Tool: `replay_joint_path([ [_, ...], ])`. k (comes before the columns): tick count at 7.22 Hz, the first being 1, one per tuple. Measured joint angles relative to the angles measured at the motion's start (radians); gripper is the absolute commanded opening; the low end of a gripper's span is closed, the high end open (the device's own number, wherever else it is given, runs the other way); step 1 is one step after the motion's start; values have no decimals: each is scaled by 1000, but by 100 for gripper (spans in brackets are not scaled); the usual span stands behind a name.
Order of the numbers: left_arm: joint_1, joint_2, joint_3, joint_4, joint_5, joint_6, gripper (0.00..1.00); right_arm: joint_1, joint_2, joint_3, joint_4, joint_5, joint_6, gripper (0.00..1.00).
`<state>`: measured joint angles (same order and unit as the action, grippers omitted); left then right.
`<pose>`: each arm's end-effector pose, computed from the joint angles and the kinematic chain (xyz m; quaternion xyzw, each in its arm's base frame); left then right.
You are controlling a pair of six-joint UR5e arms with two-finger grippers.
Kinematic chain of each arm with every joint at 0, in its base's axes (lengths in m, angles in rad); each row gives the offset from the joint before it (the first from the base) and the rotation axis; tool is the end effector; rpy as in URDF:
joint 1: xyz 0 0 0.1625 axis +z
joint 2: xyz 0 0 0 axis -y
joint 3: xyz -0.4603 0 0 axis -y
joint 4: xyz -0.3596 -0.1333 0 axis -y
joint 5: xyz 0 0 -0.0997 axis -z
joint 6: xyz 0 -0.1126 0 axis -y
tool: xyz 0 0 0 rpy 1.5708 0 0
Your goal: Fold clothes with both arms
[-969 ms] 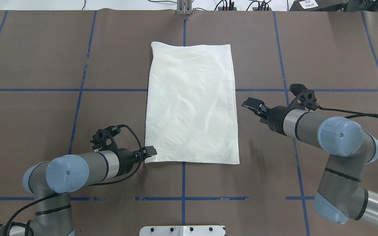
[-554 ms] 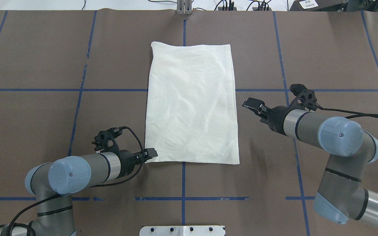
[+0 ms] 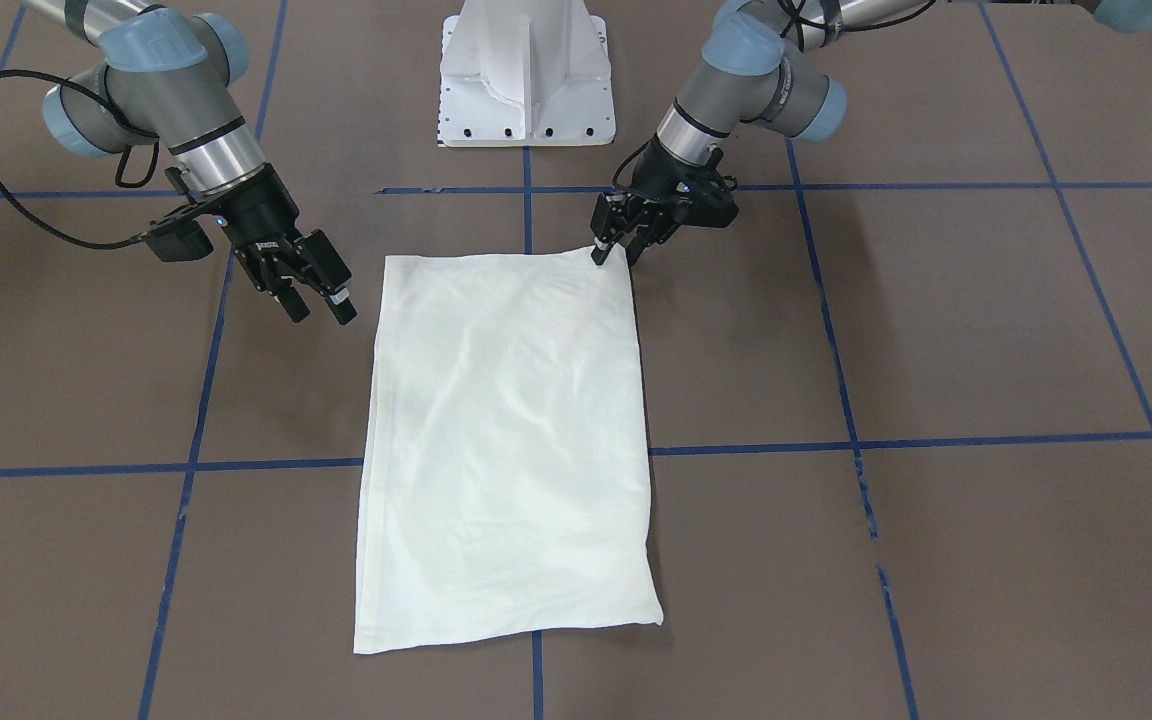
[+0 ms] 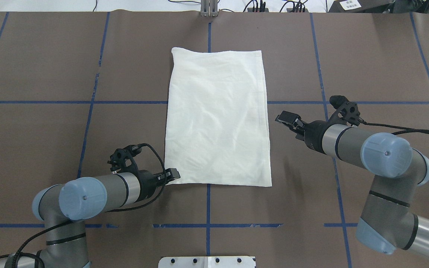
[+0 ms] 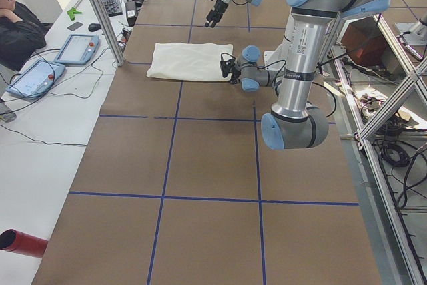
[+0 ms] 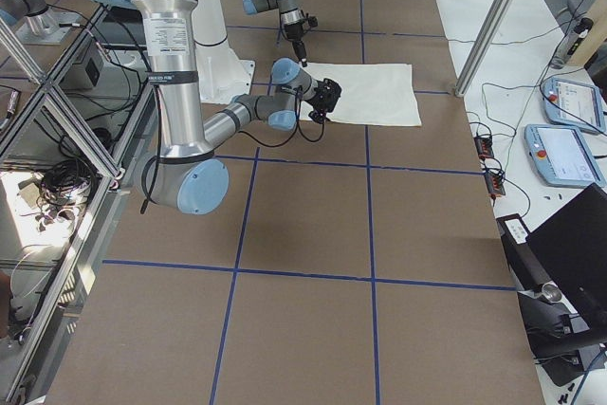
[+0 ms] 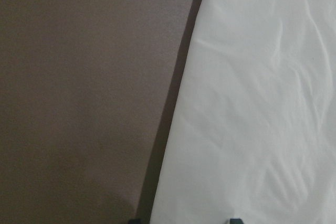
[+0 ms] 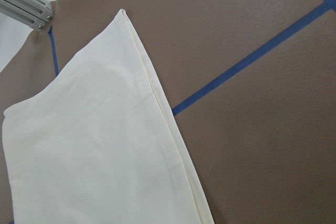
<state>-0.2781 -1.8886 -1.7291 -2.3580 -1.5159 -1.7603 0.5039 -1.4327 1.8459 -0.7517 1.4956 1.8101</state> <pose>0.5394 -0.2990 0.3739 0.0483 0.5887 -0.2027 0.7810 -0.3972 -0.3809 0.4173 0.1066 -0.5684 0.3164 0.7520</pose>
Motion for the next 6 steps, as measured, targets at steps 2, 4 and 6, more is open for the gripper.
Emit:
replay_joint_path([
  [2, 0, 0, 1, -4, 2, -2, 0, -1, 0, -1, 0, -1, 1, 100],
  [4, 0, 0, -1, -5, 4, -1, 0, -15, 1, -1, -3, -9, 14, 95],
  [6, 0, -1, -8, -4, 5, 4, 0, -51, 26, 6, -38, -23, 91, 93],
])
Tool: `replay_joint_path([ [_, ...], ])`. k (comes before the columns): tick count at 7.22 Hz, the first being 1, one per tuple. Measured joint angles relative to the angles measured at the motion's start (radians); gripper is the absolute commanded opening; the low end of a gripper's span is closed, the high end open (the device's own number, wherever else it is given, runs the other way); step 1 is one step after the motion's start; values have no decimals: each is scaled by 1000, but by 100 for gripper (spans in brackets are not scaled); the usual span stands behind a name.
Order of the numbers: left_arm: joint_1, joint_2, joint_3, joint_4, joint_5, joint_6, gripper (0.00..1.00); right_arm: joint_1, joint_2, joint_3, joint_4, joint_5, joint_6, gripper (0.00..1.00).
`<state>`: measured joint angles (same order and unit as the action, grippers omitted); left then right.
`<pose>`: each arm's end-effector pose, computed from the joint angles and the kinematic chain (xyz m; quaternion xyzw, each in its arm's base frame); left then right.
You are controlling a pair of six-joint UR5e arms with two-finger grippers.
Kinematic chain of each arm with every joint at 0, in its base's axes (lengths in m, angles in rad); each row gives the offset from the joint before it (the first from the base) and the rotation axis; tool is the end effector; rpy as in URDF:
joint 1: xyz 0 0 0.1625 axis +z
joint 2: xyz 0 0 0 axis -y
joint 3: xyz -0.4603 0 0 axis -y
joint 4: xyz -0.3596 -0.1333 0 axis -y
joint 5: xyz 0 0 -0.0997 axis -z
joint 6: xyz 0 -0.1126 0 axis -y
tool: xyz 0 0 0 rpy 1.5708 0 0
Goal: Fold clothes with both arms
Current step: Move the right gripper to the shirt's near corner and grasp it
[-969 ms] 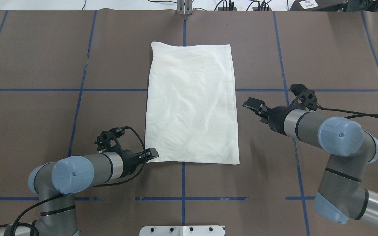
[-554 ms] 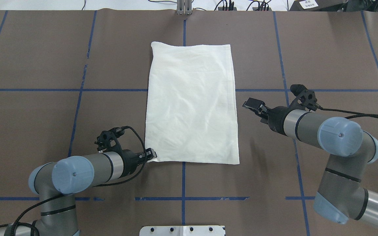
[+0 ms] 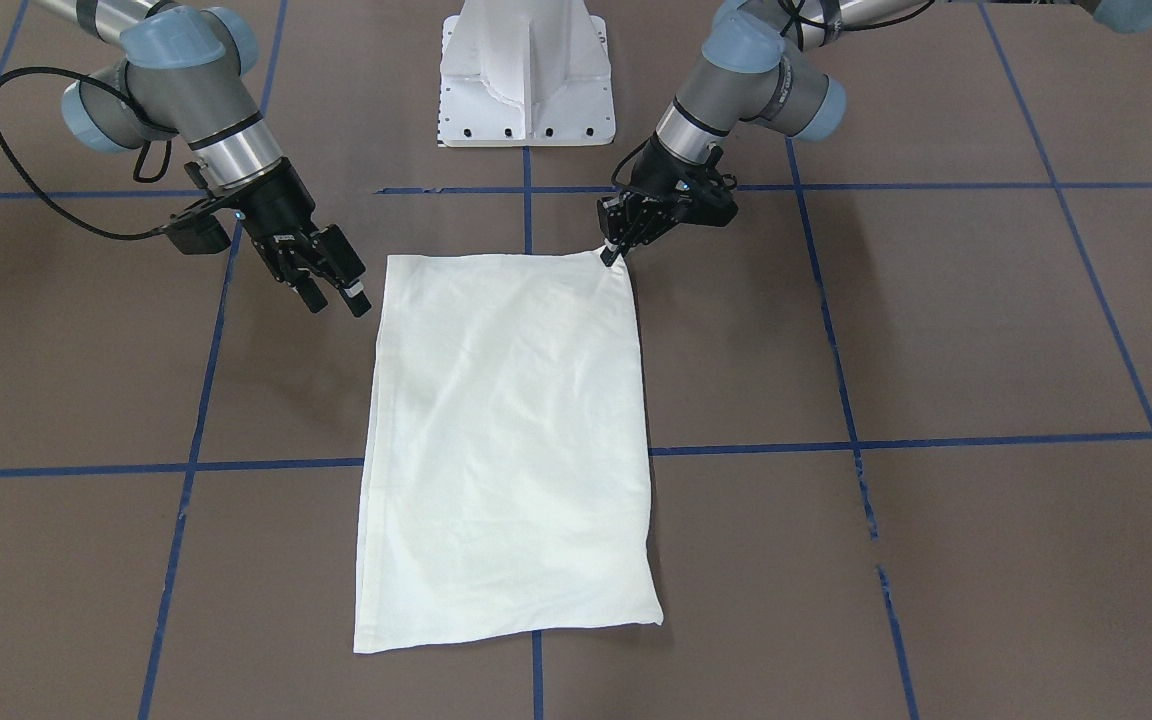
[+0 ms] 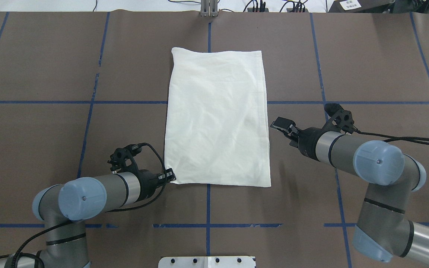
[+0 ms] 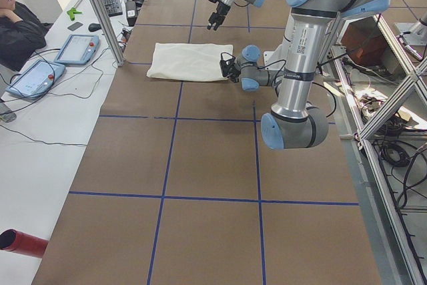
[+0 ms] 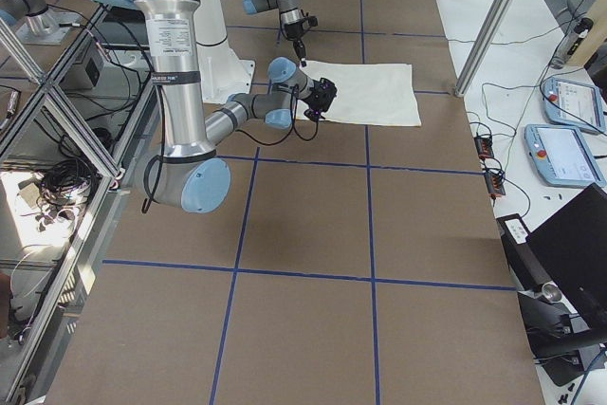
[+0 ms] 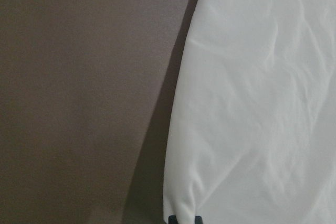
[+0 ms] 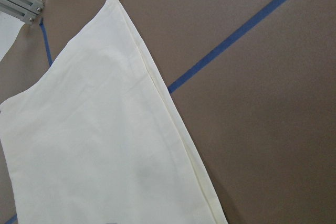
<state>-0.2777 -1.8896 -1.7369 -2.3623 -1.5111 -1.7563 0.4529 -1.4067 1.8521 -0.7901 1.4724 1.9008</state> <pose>0.5376 -0.2988 0.3692 0.0514 0.5938 -0.2016 0.7773 -0.4214 -0.3656 0.4057 0.0754 -0.5711 0.3378 0.7443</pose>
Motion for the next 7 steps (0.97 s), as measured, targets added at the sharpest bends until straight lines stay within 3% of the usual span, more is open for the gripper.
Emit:
replay_joint_path([
  [3, 0, -5, -7, 0, 0, -2, 0, -62, 167, 12, -332, -8, 118, 93],
  [7, 0, -7, -7, 0, 3, -4, 0, -181, 267, 16, -602, -61, 229, 96],
])
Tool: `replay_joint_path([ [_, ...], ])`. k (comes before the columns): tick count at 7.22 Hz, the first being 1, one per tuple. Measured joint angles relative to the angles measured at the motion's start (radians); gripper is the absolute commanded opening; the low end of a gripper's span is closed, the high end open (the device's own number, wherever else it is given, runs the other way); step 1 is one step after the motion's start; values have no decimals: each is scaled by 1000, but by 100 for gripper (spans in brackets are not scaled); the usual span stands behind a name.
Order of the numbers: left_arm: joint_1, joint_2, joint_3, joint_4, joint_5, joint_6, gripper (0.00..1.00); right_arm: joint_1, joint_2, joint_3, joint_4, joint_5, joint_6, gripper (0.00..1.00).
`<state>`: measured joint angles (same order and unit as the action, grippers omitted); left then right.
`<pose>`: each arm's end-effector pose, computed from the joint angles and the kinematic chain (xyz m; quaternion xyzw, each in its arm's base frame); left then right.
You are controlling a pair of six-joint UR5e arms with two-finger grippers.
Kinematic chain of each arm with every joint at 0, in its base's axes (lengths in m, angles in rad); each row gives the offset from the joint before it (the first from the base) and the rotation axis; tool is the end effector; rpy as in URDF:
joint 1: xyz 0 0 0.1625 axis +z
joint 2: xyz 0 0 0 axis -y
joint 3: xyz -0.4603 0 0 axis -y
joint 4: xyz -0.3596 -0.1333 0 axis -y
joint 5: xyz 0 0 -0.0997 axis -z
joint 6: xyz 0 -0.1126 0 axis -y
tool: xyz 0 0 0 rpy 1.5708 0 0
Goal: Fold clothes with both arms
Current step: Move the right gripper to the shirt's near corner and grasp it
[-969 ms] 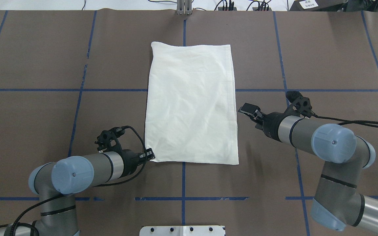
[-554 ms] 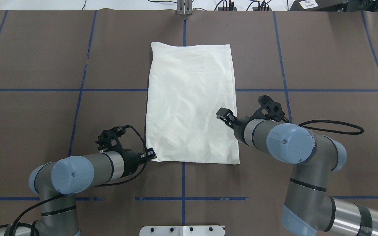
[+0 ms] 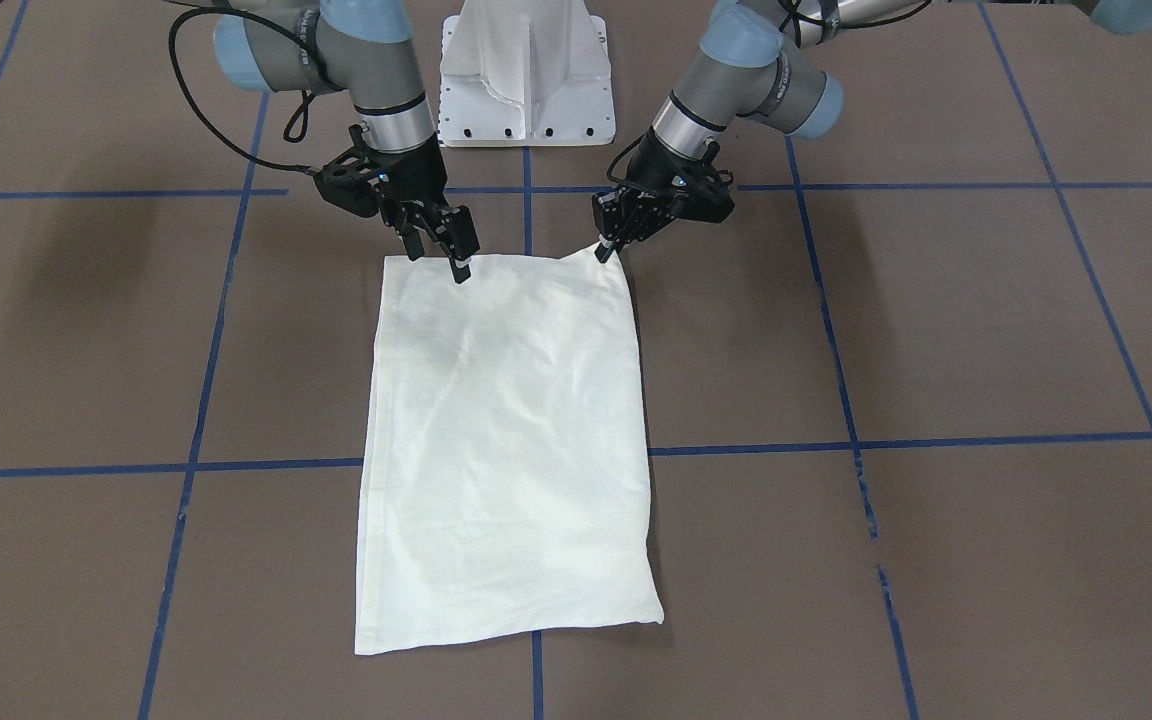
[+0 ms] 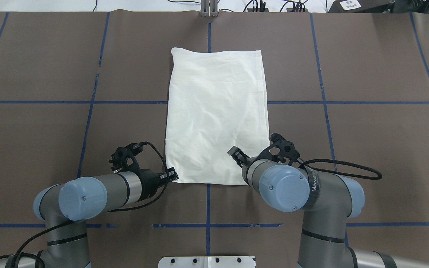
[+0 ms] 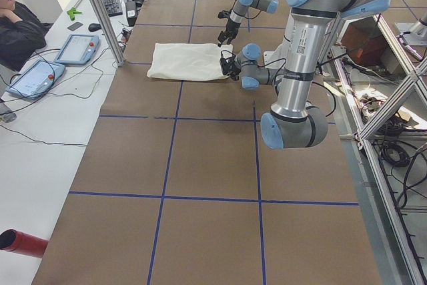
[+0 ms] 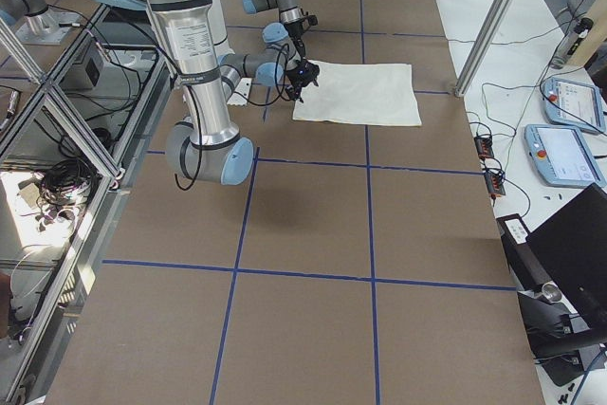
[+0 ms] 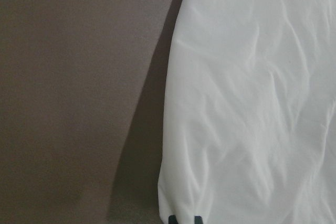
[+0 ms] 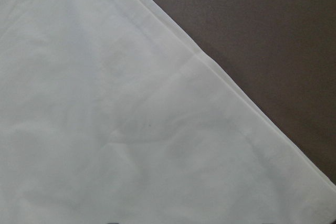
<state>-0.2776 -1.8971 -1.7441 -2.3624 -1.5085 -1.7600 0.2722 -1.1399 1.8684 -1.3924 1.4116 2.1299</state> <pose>0.5374 -0.2990 0.3614 0.0514 0.5997 -0.2029 0.7724 -0.5465 -0.3095 0.3313 0.0083 -0.4424 0.3937 0.8057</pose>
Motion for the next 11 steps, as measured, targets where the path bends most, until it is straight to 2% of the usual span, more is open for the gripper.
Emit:
replay_joint_path([
  [2, 0, 0, 0, 0, 1, 1, 0, -23, 17, -23, -42, -14, 18, 95],
  [5, 0, 5, 0, 0, 2, 0, 0, -26, 58, -91, -48, -34, 25, 91],
  [8, 0, 8, -1, 0, 2, -1, 0, -12, 66, -120, -48, -45, 19, 91],
  [9, 0, 8, 0, 0, 2, -1, 0, -9, 66, -126, -47, -46, 19, 84],
  [11, 0, 6, -1, -1, 2, -1, 0, -6, 68, -131, -44, -54, 23, 0],
])
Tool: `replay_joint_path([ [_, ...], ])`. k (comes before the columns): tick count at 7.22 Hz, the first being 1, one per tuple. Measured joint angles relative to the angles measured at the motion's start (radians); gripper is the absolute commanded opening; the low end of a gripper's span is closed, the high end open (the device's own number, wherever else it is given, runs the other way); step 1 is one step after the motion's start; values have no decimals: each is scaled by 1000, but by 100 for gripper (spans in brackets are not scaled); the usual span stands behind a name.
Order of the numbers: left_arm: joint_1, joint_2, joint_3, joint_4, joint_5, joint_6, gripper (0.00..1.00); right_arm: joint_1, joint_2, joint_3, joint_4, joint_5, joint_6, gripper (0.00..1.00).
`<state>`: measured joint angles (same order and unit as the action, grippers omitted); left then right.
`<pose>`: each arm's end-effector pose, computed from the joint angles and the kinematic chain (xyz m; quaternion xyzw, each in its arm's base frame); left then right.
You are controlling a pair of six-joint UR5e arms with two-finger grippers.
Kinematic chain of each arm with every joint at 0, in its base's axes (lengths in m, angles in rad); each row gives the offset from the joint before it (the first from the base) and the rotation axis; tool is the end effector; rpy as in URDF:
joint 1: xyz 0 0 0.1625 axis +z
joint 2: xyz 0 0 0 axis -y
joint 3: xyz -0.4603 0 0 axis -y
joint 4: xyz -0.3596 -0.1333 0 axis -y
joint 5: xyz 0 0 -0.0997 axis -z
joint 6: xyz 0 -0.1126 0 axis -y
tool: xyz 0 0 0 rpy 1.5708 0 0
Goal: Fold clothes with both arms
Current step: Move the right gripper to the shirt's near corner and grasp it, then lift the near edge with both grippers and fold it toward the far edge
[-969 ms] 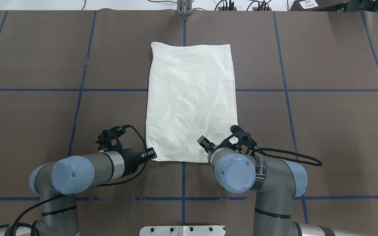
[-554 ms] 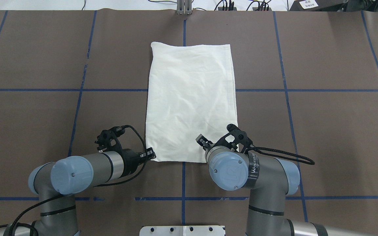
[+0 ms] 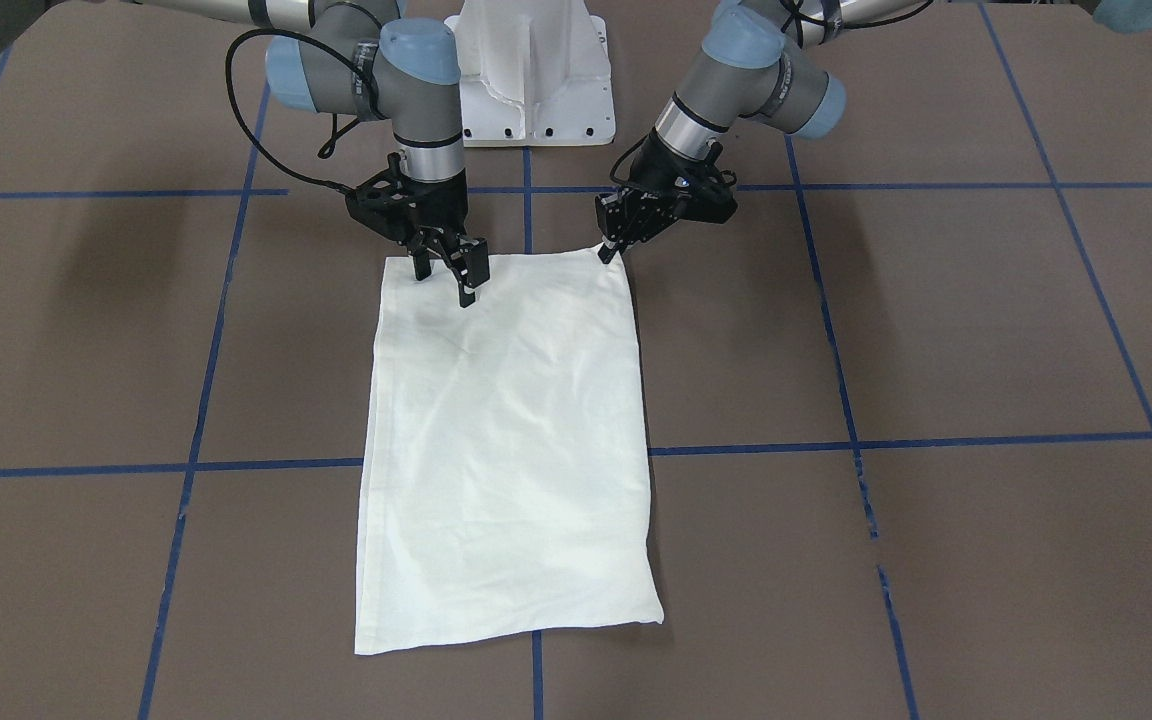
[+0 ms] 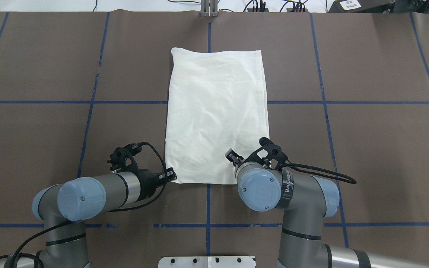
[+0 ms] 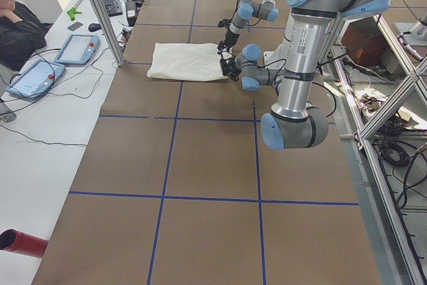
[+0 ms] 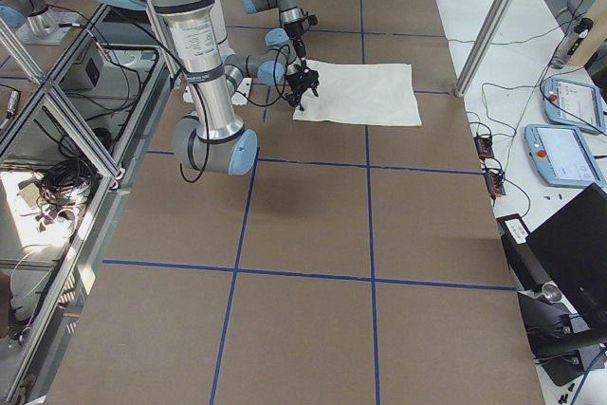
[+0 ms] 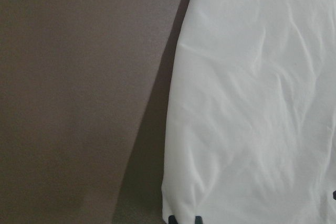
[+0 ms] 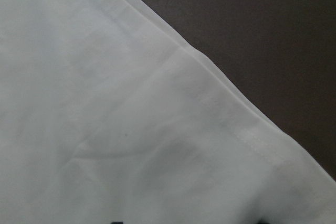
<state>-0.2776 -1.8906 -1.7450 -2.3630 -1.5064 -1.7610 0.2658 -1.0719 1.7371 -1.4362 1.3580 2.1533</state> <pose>0.5358 -0.2988 0.3648 0.0519 0.5977 -0.2042 0.7736 -0.5874 -0.3227 0.3499 0.0356 -0.3977 0.4146 0.8177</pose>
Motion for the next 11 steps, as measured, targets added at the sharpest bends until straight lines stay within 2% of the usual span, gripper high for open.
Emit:
replay_joint_path([
  [8, 0, -4, -1, 1, -1, 0, 0, 7, 7, 16, 10, -5, -1, 0],
  [10, -4, 2, -41, 4, -6, 5, 0, 12, -2, 84, 4, -3, -3, 0],
  [11, -7, 20, -108, 28, -10, 8, 0, 13, -17, 149, -3, -2, -3, 0],
])
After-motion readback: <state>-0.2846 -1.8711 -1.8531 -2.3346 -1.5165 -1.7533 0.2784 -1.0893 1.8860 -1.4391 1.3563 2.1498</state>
